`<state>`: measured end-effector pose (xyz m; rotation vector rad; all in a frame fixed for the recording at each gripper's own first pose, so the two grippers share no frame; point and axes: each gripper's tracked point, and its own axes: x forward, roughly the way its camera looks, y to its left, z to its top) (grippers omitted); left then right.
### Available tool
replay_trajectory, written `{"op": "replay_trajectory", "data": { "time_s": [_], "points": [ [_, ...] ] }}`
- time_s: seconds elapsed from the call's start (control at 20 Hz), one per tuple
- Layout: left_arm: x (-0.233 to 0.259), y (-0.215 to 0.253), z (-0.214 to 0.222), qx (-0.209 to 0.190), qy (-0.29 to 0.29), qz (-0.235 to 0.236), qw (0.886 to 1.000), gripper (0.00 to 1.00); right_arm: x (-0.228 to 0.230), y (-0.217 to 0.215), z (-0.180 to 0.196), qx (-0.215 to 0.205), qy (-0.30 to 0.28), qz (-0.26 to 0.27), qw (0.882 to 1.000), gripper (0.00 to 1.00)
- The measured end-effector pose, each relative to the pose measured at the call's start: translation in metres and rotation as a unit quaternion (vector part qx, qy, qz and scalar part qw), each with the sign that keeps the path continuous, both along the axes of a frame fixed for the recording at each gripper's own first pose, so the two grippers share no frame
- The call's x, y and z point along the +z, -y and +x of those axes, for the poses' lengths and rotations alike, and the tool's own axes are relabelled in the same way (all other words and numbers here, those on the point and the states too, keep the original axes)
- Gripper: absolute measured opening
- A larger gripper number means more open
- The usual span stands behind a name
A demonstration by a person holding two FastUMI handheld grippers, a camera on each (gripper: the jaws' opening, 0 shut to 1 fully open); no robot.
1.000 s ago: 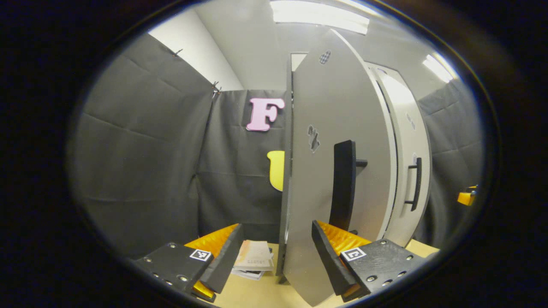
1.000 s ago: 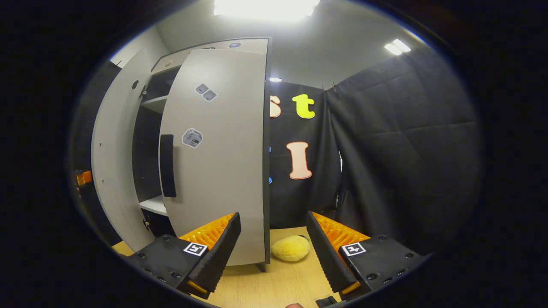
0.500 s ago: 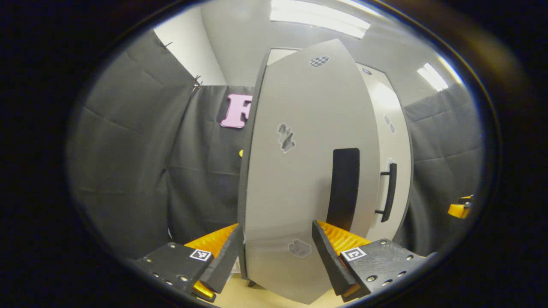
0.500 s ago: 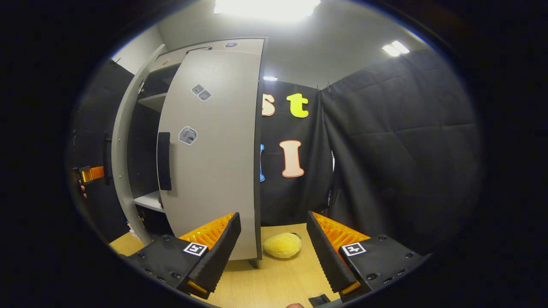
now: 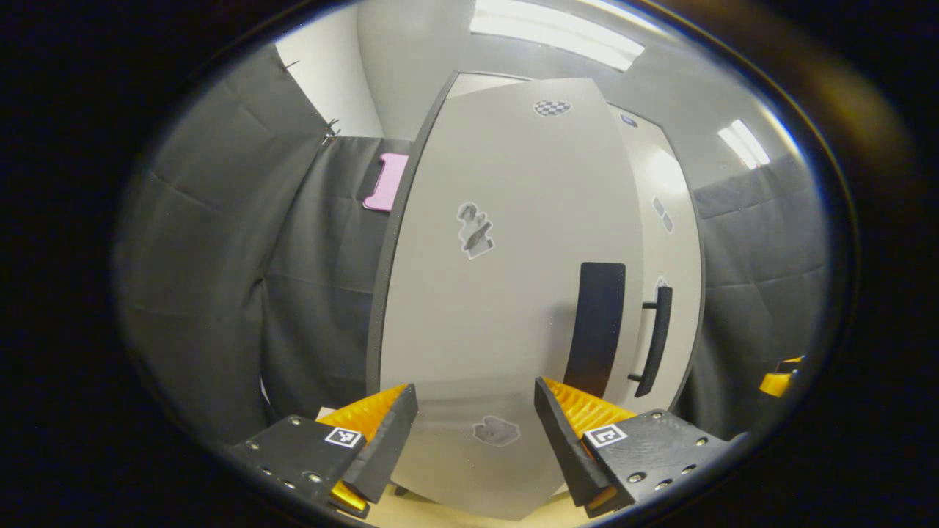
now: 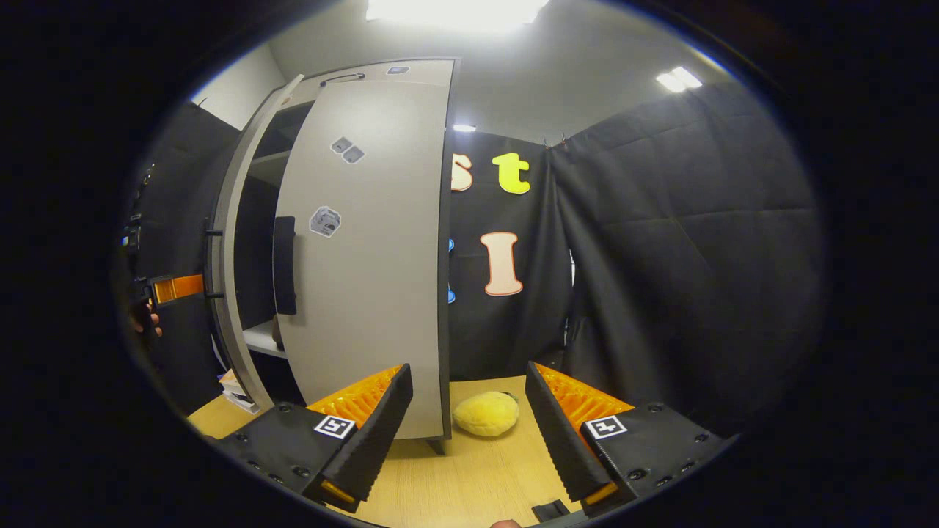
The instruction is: Grab one shoe with the right hand and put it into the shoe cabinet, grab the other shoe with the left hand and put it into the shoe cabinet; then close the right door with the right hand and the left door with the left hand.
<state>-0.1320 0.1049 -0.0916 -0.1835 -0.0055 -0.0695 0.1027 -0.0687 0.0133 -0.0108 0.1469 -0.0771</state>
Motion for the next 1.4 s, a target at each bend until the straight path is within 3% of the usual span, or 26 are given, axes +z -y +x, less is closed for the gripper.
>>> {"op": "replay_trajectory", "data": {
  "time_s": [0.1,0.25,0.3,0.55,1.4],
  "points": [
    [0.004,-0.003,-0.001,0.006,0.004,0.011,1.000,0.98,0.006,-0.004,-0.001,0.007,0.007,0.001,1.000,0.98],
    [0.008,-0.015,-0.008,0.018,0.009,0.032,0.999,0.97,0.017,-0.011,-0.006,0.020,0.020,0.004,1.000,0.98],
    [0.009,-0.020,-0.010,0.023,0.009,0.040,0.999,0.93,0.021,-0.013,-0.009,0.025,0.025,0.006,0.999,0.98],
    [0.012,-0.041,-0.028,0.052,0.011,0.073,0.996,0.97,0.039,-0.024,-0.032,0.049,0.044,0.006,0.998,0.98],
    [0.024,-0.059,-0.047,0.094,-0.005,0.095,0.991,0.97,0.044,-0.025,-0.118,0.079,0.063,-0.001,0.995,0.96]
  ]
}}
